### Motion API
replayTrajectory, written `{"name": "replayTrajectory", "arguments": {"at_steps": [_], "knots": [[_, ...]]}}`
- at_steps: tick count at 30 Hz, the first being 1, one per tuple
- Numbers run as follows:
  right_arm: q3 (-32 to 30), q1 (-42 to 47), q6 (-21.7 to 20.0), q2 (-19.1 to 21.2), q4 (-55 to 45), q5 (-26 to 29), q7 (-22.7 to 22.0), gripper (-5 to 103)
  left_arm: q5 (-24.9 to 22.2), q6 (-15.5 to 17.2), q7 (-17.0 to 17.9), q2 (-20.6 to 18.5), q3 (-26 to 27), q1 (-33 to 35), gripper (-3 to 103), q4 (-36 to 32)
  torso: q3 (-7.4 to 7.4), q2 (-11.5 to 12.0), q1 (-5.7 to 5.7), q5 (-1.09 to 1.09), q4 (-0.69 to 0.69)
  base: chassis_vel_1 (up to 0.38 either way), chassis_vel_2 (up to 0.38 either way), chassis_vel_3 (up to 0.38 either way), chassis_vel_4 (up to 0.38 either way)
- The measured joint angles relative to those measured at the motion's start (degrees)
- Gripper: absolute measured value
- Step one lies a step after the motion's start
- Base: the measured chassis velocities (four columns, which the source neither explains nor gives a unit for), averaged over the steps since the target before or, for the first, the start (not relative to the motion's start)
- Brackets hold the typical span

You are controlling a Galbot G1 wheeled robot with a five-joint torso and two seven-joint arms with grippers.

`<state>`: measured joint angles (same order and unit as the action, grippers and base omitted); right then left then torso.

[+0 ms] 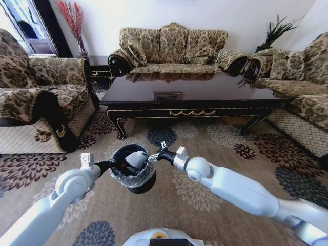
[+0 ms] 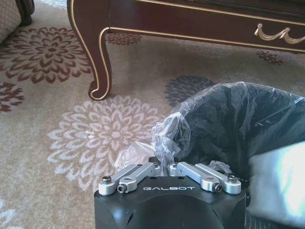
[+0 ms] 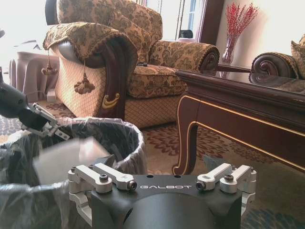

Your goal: Move to the front of the table and pick up the trash from the floor, then place it into the trash bin.

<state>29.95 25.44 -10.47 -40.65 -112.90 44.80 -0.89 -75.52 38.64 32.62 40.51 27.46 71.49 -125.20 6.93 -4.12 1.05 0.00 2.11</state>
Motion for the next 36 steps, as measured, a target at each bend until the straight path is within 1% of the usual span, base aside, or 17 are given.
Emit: {"name": "replayTrajectory", "arguments": {"at_steps": [1,6,7,9,11,15,16,20,22,24,25,26,27,28,29,31,36], "knots": [[0.0,0.0,0.0,0.0,0.0,0.0,0.0,100,0.0,0.0,0.0,0.0,0.0,0.0,3,0.0,0.0,0.0,0.0,0.0,0.0,0.0,0.0,0.0,0.0],[-1.98,1.9,-0.04,5.79,-4.15,0.53,0.59,100,0.1,-0.35,-0.36,0.19,0.24,-0.06,3,0.11,0.0,0.0,0.0,0.01,0.01,0.0,0.0,0.0,0.0],[-1.98,1.9,-0.04,5.79,-4.15,0.53,0.59,100,0.1,-0.35,-0.36,0.19,0.24,-0.06,3,0.11,0.0,0.0,0.0,0.01,0.01,0.0,0.0,0.0,0.0],[-4.52,4.45,0.02,7.23,-5.3,0.56,0.37,100,0.23,-0.37,-0.37,0.62,0.32,0.14,3,0.06,0.0,0.0,0.0,0.0,0.0,0.0,0.0,0.0,0.0],[-5.57,5.47,0.09,7.59,-5.57,0.58,0.13,100,0.35,-0.39,-0.39,0.91,0.42,0.26,3,0.16,0.0,0.0,0.0,0.01,0.01,0.0,0.0,0.0,0.0],[-12.59,10.56,1.47,9.37,-5.6,0.64,-1.47,100,1.0,-0.6,0.35,3.46,1.98,1.65,3,3.22,-0.01,0.0,0.0,0.01,-0.01,0.0,0.0,0.0,0.0],[-12.59,10.56,1.47,9.37,-5.6,0.64,-1.47,100,1.0,-0.6,0.35,3.46,1.98,1.65,3,3.22,-0.01,0.0,0.0,0.01,-0.01,0.0,0.0,0.0,0.0],[-17.97,14.04,1.82,9.44,-4.98,0.72,-2.39,100,1.06,-0.59,1.18,6.28,3.49,1.92,3,5.27,-0.01,0.0,0.0,0.0,-0.01,0.0,0.0,0.0,0.0],[-21.13,17.02,1.67,8.98,-4.72,0.51,-4.1,100,0.91,-0.66,2.45,8.83,4.5,1.91,3,6.63,0.0,0.0,0.0,0.01,0.0,0.0,0.0,0.0,0.0],[-23.65,20.35,0.65,8.23,-4.74,-0.15,-7.5,100,1.06,-0.98,3.68,11.32,5.0,2.0,3,7.9,-0.01,0.0,0.0,0.01,0.01,0.0,0.0,0.0,0.0],[-23.65,20.35,0.65,8.23,-4.74,-0.15,-7.5,100,1.06,-0.98,3.68,11.32,5.0,2.0,3,7.9,-0.01,0.0,0.0,0.01,0.01,0.0,0.0,0.0,0.0],[-25.16,23.0,-1.12,7.4,-4.94,0.02,-11.95,100,2.66,-2.1,5.09,13.27,4.61,2.29,3,9.31,-0.01,0.0,0.0,0.0,0.02,0.0,0.0,0.0,0.0],[-25.51,23.86,-2.07,7.11,-5.08,0.68,-14.23,100,4.0,-2.69,5.29,13.85,4.15,2.47,3,9.94,-0.01,0.0,0.0,0.01,0.01,0.0,0.0,0.0,0.0],[-25.84,25.21,-4.14,6.82,-5.26,2.37,-18.54,100,6.54,-3.66,5.18,14.73,3.34,2.63,3,11.23,-0.01,0.0,0.0,0.0,-0.01,0.0,0.0,0.0,0.0],[-25.84,25.21,-4.14,6.82,-5.26,2.37,-18.54,100,6.54,-3.66,5.18,14.73,3.34,2.63,3,11.23,-0.01,0.0,0.0,0.0,-0.01,0.0,0.0,0.0,0.0],[-26.14,27.15,-5.95,6.73,-5.23,4.06,-22.68,100,9.29,-4.66,4.75,15.73,2.38,2.29,3,13.53,0.0,0.0,0.0,0.0,-0.01,0.0,0.0,0.0,0.0],[-29.05,32.23,-6.22,6.08,-4.79,1.76,-22.9,100,10.13,-4.89,4.07,16.25,1.37,0.04,3,17.46,-0.01,0.0,0.0,0.0,0.02,0.0,0.0,0.0,0.0]]}}
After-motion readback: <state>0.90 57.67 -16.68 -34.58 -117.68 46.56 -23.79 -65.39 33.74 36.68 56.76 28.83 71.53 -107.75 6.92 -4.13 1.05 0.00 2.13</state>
